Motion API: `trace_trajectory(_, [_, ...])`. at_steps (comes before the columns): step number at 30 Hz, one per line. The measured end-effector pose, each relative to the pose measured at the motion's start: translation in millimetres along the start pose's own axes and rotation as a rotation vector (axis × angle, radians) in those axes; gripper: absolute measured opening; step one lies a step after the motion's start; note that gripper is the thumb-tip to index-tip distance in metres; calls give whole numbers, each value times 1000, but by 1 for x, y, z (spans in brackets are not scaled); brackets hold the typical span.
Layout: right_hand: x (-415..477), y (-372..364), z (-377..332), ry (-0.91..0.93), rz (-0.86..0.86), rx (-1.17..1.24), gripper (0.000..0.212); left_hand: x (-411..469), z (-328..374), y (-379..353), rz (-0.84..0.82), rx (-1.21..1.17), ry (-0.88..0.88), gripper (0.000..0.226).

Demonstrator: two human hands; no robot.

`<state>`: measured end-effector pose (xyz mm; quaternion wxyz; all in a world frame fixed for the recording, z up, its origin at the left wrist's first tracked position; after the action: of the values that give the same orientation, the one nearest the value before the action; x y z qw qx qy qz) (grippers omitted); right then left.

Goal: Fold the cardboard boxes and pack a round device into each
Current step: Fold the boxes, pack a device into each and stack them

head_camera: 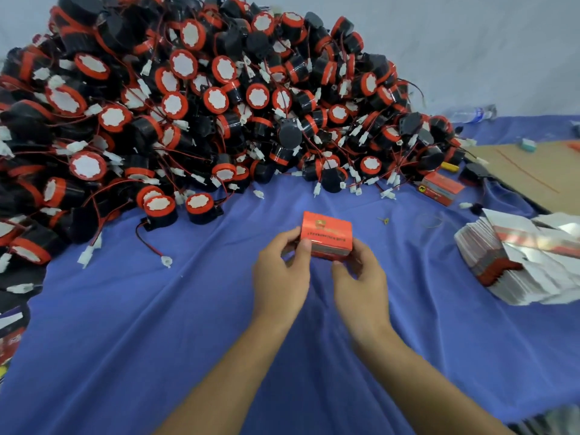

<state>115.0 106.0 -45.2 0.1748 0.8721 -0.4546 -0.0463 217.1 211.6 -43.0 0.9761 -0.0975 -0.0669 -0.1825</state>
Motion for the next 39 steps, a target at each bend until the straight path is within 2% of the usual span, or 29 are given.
trace_trajectory(4, [46,36,-4,-20,103,-19,62,29,-12,-78,-172,-55,37,32])
trace_trajectory(9, [109,72,11,-135,209,11,55,61,-39,-162,-272,-159,124,33])
trace_trajectory(12, [145,85,30,-271,236,64,62,85,-50,-205,-362,-143,165,33])
trace_trajectory(16, [189,99,50,-330,261,156,69,107,-63,-253,-457,-139,177,39])
trace_trajectory(20, [210,109,67,-388,315,192,63,114,-82,-288,-516,-151,270,44])
trace_trajectory(23, [220,117,78,-388,341,101,54,107,-103,-308,-580,-119,407,53])
trace_trajectory(27, [215,117,78,-426,287,169,66,105,-109,-308,-594,-164,499,64])
trace_trajectory(30, [195,123,62,-329,329,100,61,96,-84,-296,-464,-220,350,63])
trace_trajectory(32, [176,139,38,-146,366,20,52,80,-53,-284,-333,-267,155,45])
trace_trajectory(33, [166,151,27,-75,369,-22,51,68,-37,-282,-321,-274,65,33])
trace_trajectory(35, [148,184,10,3,397,-183,53,43,-12,-289,-406,-226,-33,18])
trace_trajectory(37, [132,224,-2,30,450,-456,51,20,4,-305,-529,-59,-109,20])
trace_trajectory(39, [122,264,3,-19,484,-736,47,0,15,-323,-634,186,-221,24])
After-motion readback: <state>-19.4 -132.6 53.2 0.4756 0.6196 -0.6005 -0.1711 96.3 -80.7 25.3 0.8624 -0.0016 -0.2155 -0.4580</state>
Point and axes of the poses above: each hand's wrist, its own x-axis towards the middle knuckle, its own y-axis out of the back of the hand, z = x × y, the point moved 6 cm from there along x, towards the middle knuckle, and after that the axes turned 15 degrees about -x, right-handed, at the moved point
